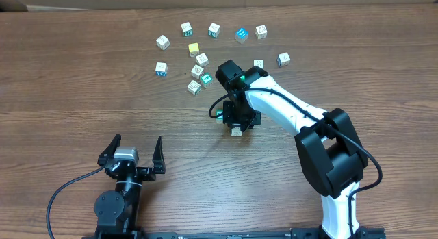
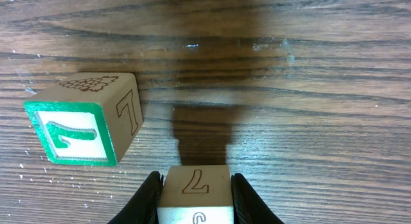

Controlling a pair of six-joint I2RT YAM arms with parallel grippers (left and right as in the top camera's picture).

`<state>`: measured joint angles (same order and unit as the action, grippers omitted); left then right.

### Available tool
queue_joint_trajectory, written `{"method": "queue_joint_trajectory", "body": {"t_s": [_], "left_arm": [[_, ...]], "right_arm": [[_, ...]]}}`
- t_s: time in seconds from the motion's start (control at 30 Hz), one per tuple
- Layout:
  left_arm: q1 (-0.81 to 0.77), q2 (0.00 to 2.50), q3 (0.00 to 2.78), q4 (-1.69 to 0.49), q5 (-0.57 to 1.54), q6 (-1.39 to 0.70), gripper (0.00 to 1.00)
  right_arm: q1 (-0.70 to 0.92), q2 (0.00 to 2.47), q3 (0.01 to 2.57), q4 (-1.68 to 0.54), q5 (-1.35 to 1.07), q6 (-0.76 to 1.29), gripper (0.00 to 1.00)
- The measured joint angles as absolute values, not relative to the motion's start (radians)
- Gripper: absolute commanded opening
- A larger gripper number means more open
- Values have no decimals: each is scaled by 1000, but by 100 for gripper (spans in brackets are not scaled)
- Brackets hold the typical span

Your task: Form a circle

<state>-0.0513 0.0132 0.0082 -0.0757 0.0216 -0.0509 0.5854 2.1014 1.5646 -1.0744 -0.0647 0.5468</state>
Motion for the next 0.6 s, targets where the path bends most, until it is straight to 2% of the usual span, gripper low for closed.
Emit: {"method": "queue_joint_trajectory", "body": {"t_s": [0.17,0.4,0.6], "left_arm": [[-51,13,8,-76,22,-51,100],[-51,13,8,-76,22,-51,100],[-51,13,8,-76,22,-51,100]], "right_arm": [[586,2101,1565,-1073,-65,547,24],[586,2101,1565,-1074,-68,551,41],[586,2101,1565,-1074,-71,550,47]]}}
